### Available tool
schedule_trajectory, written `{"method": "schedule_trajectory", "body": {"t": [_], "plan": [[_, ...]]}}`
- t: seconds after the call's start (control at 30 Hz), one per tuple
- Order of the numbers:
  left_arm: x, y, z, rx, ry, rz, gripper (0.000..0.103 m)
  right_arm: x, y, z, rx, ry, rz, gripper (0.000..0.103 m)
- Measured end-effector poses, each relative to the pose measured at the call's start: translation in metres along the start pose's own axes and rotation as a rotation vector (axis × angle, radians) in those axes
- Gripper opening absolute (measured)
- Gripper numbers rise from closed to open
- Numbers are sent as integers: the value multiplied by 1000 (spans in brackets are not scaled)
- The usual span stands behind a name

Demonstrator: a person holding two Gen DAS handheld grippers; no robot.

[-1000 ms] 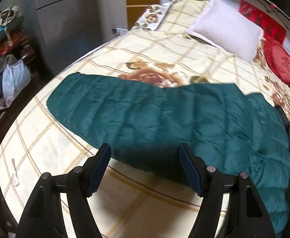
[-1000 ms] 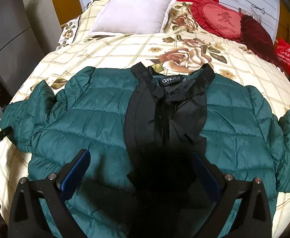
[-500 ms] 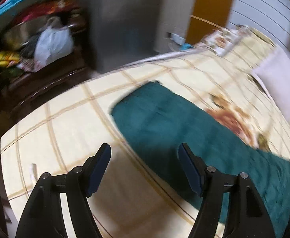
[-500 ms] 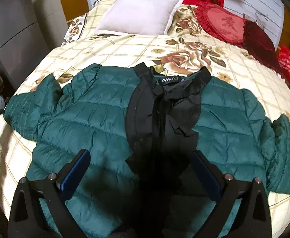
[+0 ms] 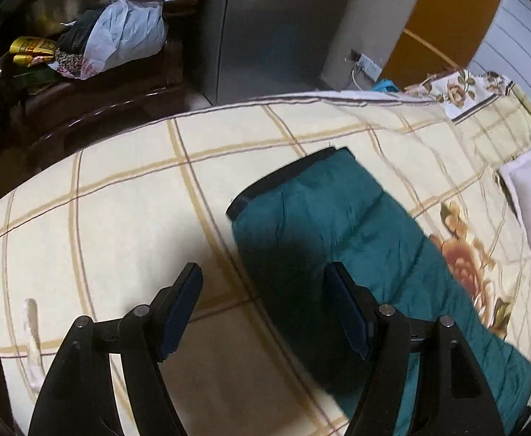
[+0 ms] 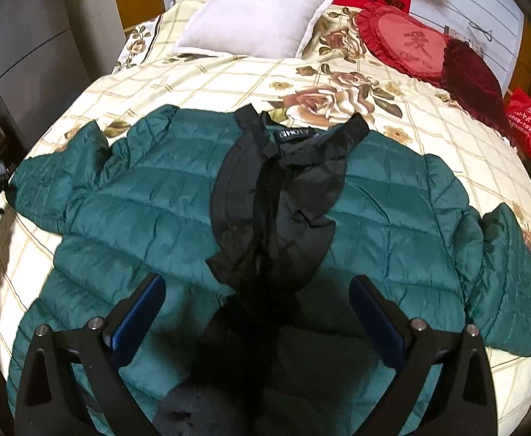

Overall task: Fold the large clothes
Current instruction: 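Move the left tool to the sleeve cuff and grasp it, then lift the sleeve with the left tool and carry it across the jacket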

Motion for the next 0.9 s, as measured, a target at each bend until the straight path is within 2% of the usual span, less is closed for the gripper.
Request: {"method": "schedule_trajectory", "body": {"t": [0.13, 0.2, 0.23, 0.27, 0.3, 0.4, 0.5, 0.67, 0.9], "plan": [[-4, 3, -7, 3, -21, -12, 49, 2, -10, -2, -22, 28, 17, 103], [-5, 3, -12, 1, -65, -8, 34, 3, -14, -5, -30, 28, 21, 103], [-5, 1, -17, 6, -110, 12, 14, 4, -15, -6, -30, 24, 22, 103], [-6, 0, -17, 13, -126, 33, 3, 5, -16, -8, -29, 19, 24, 103], [-5, -2, -18, 22, -144, 50, 0, 5, -18, -10, -28, 13, 27, 103], [12, -3, -23, 21, -222, 42, 0, 8, -21, -17, -37, 7, 32, 103], [40, -8, -37, -49, -272, 6, 0, 12, -25, -23, -60, 15, 29, 103], [99, -34, -71, -136, -414, 20, 0, 23, -30, -36, -102, 11, 17, 103], [173, -91, -110, -270, -488, 5, 0, 32, -43, -57, -127, -35, 16, 103]]}}
Point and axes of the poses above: each gripper's, at about its wrist camera, not at the fingertips, and x roughly against the way its jaws point, z to its left, y to its top, the point moved 10 cm from there along -x, roughly the way its jaws point, and after that the axes turned 15 degrees about x, right-handed, at the moved point
